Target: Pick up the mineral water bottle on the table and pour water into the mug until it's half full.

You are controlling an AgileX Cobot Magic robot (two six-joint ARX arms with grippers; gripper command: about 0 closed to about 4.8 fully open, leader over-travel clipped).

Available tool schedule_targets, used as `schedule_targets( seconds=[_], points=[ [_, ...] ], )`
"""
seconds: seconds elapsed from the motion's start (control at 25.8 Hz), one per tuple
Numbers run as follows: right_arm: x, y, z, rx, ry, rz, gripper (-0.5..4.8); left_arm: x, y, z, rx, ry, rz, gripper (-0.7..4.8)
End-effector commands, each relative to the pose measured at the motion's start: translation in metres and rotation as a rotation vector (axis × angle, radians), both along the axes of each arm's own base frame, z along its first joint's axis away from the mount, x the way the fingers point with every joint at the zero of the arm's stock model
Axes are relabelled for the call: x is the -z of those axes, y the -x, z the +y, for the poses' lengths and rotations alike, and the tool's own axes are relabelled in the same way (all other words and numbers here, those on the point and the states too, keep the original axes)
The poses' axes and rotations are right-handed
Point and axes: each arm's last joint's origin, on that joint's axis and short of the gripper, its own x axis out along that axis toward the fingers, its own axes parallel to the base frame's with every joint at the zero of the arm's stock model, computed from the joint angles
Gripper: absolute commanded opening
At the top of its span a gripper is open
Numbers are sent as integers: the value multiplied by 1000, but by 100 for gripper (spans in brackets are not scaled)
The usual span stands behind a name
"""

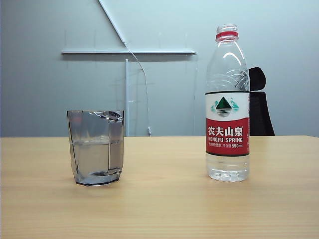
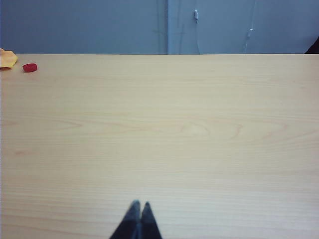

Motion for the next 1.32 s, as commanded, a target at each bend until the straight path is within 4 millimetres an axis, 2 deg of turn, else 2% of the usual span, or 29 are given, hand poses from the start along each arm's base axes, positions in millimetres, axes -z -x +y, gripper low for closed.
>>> schedule_targets(
  seconds=[0.04,1.32],
  points=[
    [3,-1,-1,58,3,-31,-5,-2,0,0,1,3,-14,-2],
    [3,-2,-1,59,3,-36,-5,-2,0,0,1,3,-14,-2]
  ],
)
